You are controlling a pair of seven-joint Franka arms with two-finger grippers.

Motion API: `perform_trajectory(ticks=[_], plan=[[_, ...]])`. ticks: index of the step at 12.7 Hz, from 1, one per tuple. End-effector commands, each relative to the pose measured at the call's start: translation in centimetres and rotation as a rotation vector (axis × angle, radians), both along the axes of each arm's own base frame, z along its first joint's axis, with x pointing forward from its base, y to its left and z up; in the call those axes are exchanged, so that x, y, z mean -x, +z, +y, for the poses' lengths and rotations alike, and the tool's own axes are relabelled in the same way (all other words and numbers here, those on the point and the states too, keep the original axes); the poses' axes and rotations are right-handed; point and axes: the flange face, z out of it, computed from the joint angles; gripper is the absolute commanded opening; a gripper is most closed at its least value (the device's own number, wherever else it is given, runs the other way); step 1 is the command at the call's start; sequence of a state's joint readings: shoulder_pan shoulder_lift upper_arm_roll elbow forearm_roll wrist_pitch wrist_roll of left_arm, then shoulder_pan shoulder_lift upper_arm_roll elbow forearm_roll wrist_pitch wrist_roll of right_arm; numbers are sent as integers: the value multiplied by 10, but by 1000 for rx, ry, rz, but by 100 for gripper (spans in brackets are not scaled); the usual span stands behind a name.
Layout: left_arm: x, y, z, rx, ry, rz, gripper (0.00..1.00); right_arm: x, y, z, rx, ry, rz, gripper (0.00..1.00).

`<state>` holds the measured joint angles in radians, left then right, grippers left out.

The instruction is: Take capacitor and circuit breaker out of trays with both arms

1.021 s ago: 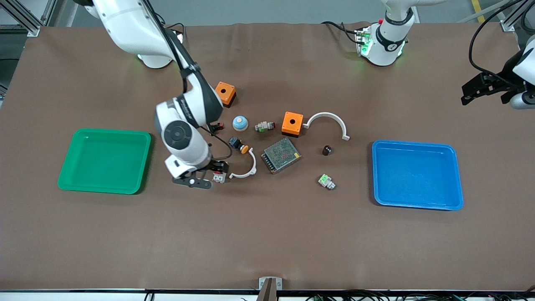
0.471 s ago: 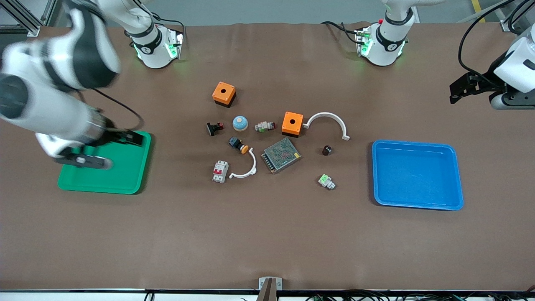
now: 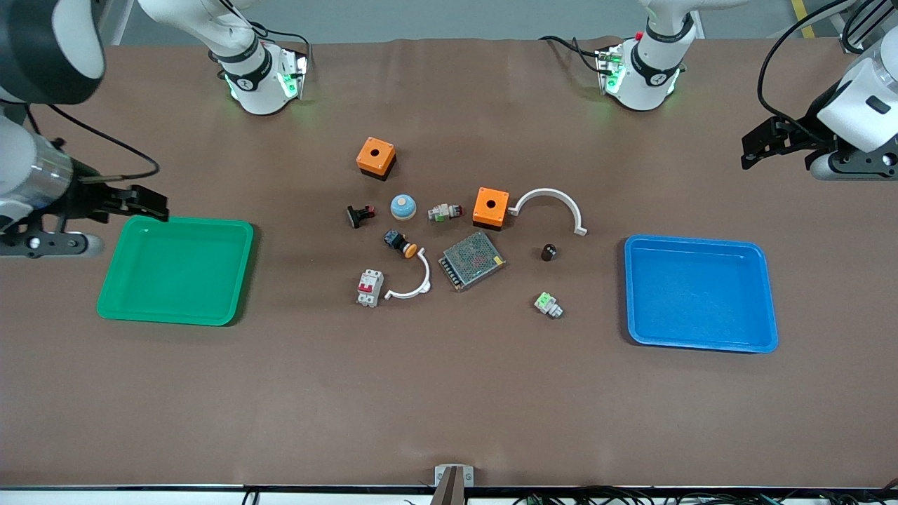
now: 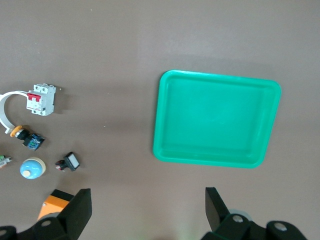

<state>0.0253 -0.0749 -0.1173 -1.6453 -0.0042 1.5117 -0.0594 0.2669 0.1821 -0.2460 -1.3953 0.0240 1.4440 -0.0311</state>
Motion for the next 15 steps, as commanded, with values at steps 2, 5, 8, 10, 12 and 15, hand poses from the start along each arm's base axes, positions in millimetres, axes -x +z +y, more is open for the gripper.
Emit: perform_trajectory(ticks=[2,5,8,10,12,15], plan=[[9,9,-9,13,8,6,100,10,34,-32,15,14,-46,100],[11,11,-9,13,8,11,100,22,55,-52,11,-22,-92,100],[15,16,-9,11,6,9,100,54,55,-79,-24,-53,-160,100],[15,15,-11,11,5,12,100,60,52,-81,-30,-56,-163,100],[15,16,-12,6,-4,10,100,59,55,-81,-29,-56,-171,100],[12,21,-11,-3,-6,-3,100,58,64,-81,-25,-56,-195,100]])
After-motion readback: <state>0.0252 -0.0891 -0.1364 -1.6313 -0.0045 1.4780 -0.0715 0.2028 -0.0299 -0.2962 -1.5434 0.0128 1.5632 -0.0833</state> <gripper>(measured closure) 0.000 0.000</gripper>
